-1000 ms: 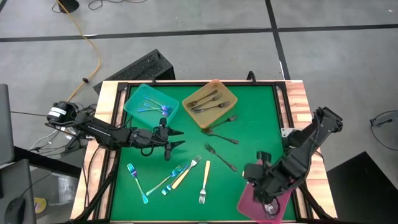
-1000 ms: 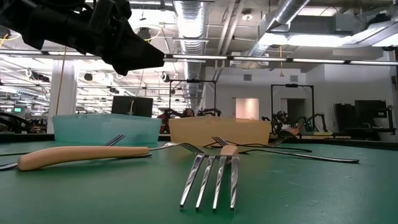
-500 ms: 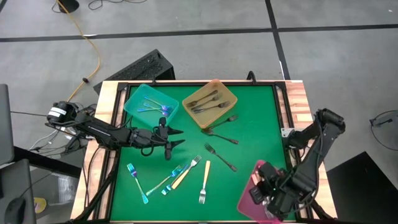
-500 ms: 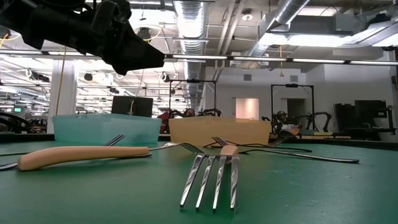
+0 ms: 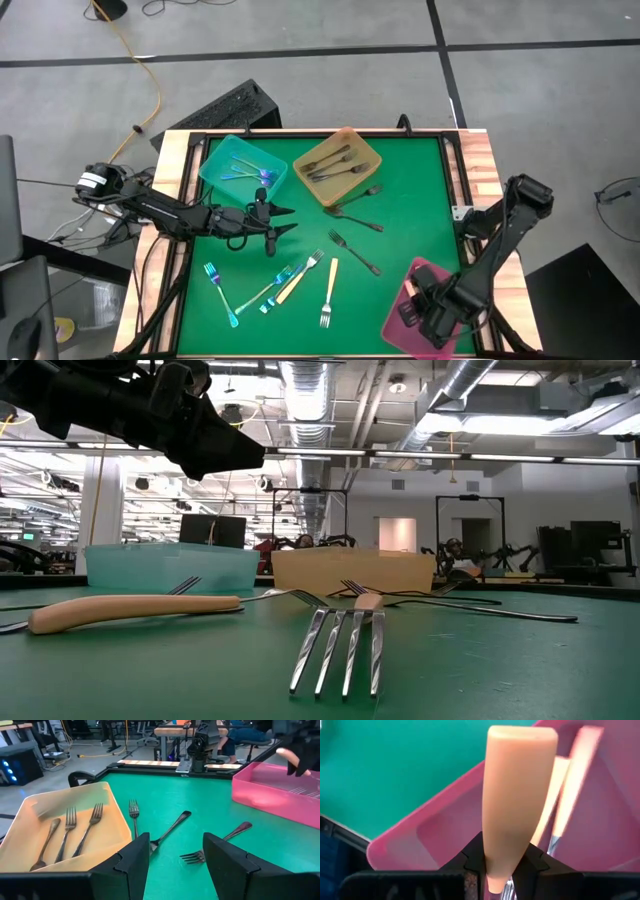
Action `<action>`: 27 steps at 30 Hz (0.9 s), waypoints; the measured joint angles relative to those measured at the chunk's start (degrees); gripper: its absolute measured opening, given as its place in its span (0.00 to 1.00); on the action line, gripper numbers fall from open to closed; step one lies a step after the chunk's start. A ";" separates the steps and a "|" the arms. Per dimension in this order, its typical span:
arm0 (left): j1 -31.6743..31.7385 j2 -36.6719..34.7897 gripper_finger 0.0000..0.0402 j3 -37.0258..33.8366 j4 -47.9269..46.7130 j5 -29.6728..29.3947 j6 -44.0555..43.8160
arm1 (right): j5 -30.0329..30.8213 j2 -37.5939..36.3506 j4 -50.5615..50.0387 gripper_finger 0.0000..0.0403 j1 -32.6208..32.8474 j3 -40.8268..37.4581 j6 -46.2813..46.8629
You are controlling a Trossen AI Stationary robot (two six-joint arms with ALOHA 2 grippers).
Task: Sort silverware by color (type)
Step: Put the yellow fork into the pink bin
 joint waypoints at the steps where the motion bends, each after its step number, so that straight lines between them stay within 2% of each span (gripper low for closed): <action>1: 0.00 0.00 0.42 0.00 0.06 0.00 0.02 | -0.20 0.01 1.04 0.22 -0.16 -0.66 -0.59; 8: 0.00 0.00 0.42 0.00 0.18 0.00 0.09 | -0.43 -0.06 5.69 0.22 -1.75 -3.38 -3.40; 14: 0.63 0.00 0.42 0.00 0.22 0.09 0.80 | -0.56 -0.10 5.17 0.22 -1.27 -3.38 -3.41; 23: 2.77 0.00 0.42 0.00 0.54 3.23 -0.65 | -6.19 -0.10 4.84 0.22 -0.58 -3.38 -3.96; 27: 2.93 0.00 0.42 0.00 0.52 3.50 -0.68 | -6.78 -0.17 5.61 0.22 -0.89 -4.14 -4.79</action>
